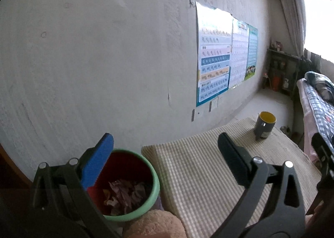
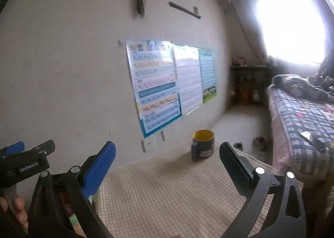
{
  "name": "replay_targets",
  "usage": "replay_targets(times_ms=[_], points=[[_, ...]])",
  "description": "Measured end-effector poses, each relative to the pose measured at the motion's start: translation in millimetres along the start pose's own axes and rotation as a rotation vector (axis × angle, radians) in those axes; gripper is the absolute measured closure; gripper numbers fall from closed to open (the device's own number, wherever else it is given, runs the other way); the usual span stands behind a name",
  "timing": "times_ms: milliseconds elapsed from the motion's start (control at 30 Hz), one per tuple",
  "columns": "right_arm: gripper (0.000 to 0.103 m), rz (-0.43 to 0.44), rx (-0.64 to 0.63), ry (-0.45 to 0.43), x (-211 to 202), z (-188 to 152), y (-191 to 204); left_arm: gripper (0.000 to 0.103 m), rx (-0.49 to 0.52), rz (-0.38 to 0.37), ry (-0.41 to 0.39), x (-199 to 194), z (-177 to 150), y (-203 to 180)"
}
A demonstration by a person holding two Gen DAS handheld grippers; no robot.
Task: Collect trash
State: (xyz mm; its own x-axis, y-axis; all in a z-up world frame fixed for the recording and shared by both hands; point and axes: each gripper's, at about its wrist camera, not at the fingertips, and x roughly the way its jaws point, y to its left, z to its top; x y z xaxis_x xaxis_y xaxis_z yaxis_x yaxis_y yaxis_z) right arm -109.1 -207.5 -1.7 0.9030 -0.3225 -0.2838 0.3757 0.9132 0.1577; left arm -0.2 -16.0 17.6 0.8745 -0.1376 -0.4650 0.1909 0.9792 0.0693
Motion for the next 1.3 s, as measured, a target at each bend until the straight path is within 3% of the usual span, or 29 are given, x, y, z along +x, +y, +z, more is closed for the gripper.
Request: replay_targets(times_ms=[1300], points=[[0.007, 0.043, -0.039, 0.129, 24.0, -25.4, 11.2, 0.005, -0.038, 0.012, 0.045, 13.0, -7.9, 8.3]])
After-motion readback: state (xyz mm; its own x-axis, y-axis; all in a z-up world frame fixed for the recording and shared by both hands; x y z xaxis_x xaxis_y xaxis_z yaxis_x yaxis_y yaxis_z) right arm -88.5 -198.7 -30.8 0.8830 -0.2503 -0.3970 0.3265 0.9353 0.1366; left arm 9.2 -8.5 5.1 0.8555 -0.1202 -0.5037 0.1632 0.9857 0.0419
